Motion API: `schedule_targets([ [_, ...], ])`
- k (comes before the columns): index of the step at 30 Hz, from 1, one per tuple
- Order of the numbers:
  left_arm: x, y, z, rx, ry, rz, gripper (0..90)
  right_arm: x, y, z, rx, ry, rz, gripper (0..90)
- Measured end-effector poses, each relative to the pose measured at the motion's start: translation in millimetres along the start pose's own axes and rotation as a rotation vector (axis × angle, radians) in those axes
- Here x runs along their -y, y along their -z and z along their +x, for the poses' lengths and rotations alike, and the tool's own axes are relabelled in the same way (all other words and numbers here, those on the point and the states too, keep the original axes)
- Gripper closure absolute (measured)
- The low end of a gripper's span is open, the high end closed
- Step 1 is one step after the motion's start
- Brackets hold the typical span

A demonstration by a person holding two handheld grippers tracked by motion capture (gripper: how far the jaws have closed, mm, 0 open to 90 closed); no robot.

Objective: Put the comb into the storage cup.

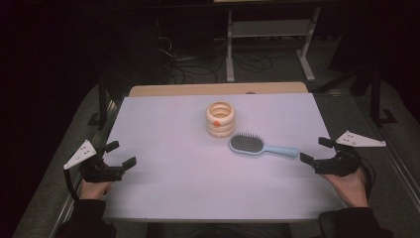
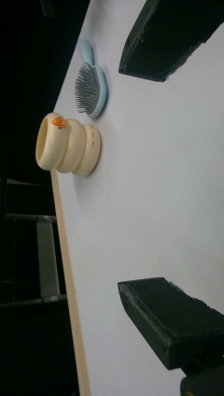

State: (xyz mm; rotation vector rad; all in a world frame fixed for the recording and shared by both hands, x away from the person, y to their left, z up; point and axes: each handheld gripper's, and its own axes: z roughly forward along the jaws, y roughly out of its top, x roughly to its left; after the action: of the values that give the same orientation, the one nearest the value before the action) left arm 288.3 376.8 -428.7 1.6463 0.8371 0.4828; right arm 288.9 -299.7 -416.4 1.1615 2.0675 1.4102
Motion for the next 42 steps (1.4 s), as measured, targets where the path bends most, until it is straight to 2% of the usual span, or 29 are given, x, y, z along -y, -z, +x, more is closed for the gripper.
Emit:
schedule_targets([
  [12, 0.5, -0.6, -1.0, 0.001, -0.003, 0.007, 0.0, -0.6, 1.0, 2.0, -0.001, 0.001, -0.004, 0.0],
  [19, 1.3, -0.4, -1.3, -0.002, 0.002, 0.007, 0.0, -3.5, 1.0, 5.4, -0.003, 0.018, 0.003, 0.0],
  [29, 1.7, 0.5, -2.8, -0.001, 0.002, 0.009, 0.0, -13.3, -3.8, 11.8, -0.018, 0.043, 0.050, 0.0],
  [34, 1.7, 0.4, -2.7, -0.002, 0.005, 0.008, 0.0, -18.3, -4.2, 9.8, -0.022, 0.049, 0.085, 0.0],
  [42, 1.8, 0.4, -3.0, 0.000, 0.005, 0.008, 0.0, -38.7, -6.3, 11.9, -0.031, 0.097, 0.116, 0.0],
])
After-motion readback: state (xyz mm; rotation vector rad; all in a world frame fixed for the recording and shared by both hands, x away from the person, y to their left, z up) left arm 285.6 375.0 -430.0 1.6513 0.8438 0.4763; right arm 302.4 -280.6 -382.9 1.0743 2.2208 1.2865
